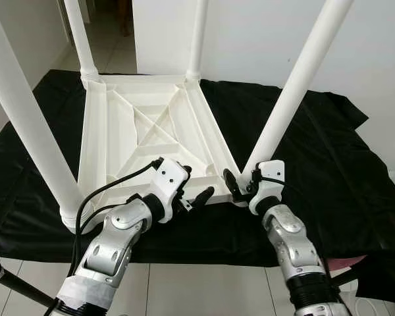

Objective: Building children table

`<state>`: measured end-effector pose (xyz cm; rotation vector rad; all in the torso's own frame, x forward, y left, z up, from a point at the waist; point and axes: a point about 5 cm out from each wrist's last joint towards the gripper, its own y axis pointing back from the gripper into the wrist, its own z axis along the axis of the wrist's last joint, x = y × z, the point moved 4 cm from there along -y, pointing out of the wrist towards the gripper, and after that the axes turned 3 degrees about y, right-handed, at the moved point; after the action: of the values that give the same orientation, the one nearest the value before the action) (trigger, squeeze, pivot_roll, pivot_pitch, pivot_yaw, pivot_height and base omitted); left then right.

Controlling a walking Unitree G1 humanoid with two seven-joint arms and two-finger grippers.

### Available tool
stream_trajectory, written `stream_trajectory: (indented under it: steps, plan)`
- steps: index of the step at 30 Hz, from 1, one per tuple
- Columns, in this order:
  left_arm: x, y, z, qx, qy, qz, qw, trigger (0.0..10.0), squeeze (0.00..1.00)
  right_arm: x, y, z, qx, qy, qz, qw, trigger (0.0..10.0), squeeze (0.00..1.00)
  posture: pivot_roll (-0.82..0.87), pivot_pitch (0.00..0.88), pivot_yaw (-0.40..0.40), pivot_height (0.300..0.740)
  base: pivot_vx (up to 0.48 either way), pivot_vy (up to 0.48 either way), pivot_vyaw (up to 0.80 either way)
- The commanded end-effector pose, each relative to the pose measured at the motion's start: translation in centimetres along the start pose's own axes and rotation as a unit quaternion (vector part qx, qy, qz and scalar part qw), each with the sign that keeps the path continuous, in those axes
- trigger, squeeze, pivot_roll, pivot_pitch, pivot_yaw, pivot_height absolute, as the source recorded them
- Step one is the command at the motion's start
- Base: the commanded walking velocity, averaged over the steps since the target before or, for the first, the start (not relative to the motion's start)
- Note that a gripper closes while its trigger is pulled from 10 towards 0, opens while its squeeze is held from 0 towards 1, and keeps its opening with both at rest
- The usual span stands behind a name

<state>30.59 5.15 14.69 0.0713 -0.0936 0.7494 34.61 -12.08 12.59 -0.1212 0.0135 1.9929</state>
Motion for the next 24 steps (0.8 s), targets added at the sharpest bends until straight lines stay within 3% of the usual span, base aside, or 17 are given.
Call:
stream_trajectory:
  steps: [1,11,12,15,16,17,24]
  plan:
    - [0.1,-0.2,0.1,-0.002,-0.001,0.014,1.000,10.0,0.00,0.1,0.0,-0.2,0.004,0.008,0.047,0.999,10.0,0.00,-0.02,0.000,-0.083,0.740,0.000,0.000,0.00]
    - [0.0,-0.2,0.2,-0.005,0.000,0.014,1.000,10.0,0.00,-1.0,0.1,-0.6,0.032,0.046,0.179,0.982,10.0,0.00,-0.02,0.000,-0.083,0.740,0.000,0.000,0.00]
    - [0.0,-0.2,0.3,-0.005,0.000,0.014,1.000,10.0,0.00,-1.0,0.1,-0.8,0.038,0.053,0.187,0.980,7.5,0.00,-0.01,0.000,-0.085,0.740,0.000,0.000,0.00]
    - [0.0,-0.2,0.3,-0.006,-0.001,0.015,1.000,10.0,0.00,-1.1,0.1,-1.0,0.041,0.058,0.194,0.978,7.5,0.00,-0.01,0.000,-0.085,0.740,0.000,0.000,0.00]
    - [0.0,-0.2,0.3,-0.006,0.000,0.015,1.000,10.0,0.00,-1.2,0.3,-1.2,0.047,0.062,0.201,0.977,2.6,0.00,-0.01,0.000,-0.087,0.740,0.000,0.000,0.00]
    - [-0.1,-0.2,0.4,-0.007,0.000,0.015,1.000,10.0,0.00,-1.2,0.4,-1.5,0.053,0.061,0.207,0.975,0.0,0.00,0.00,0.000,-0.090,0.740,0.000,0.000,0.00]
    - [-0.3,0.0,0.2,-0.005,0.002,0.014,1.000,10.0,0.00,-1.4,0.9,-2.1,0.057,0.052,0.223,0.972,0.0,0.00,-0.01,0.000,-0.090,0.740,0.000,0.000,0.00]
